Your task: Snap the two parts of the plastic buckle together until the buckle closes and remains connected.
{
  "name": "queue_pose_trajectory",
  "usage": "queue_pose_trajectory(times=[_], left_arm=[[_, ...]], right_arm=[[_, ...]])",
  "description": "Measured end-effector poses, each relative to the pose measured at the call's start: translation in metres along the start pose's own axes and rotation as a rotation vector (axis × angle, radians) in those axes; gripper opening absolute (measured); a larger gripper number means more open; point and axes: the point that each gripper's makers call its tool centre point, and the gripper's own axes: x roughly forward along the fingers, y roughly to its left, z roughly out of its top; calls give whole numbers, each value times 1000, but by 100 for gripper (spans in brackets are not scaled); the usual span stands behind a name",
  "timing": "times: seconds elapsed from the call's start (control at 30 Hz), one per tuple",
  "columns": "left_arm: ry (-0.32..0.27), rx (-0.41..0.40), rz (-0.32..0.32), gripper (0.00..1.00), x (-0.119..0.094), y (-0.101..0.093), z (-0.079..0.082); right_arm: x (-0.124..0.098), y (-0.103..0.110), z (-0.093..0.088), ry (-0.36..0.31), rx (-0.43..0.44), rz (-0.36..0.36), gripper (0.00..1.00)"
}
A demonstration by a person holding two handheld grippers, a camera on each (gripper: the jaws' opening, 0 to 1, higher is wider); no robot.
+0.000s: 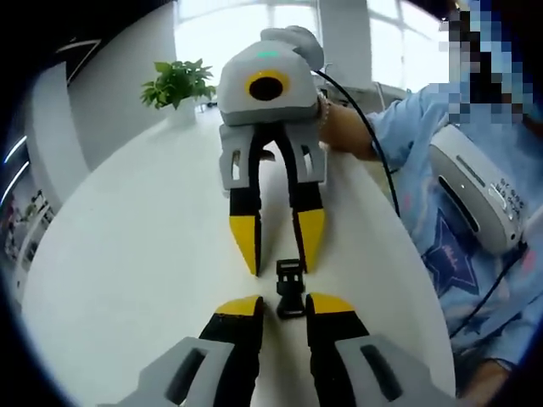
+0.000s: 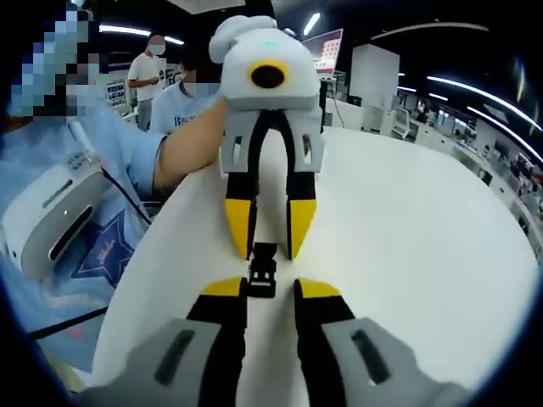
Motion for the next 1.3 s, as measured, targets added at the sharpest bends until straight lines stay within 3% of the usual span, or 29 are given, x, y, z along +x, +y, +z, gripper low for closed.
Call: queue_pose_trajectory(times=[0.13,0.47,1.3], left_arm=[[-8,-31,-17,19,0,0,-2],[-4,1,-44,12,2,-7,-3],[41,-86,8,11,1,-1,1]], right_arm=[[-2,1,-3,5,-5,10,23],[-3,10,-4,8,-51,55,12],[-2,3,-1,43,19,-21,10]])
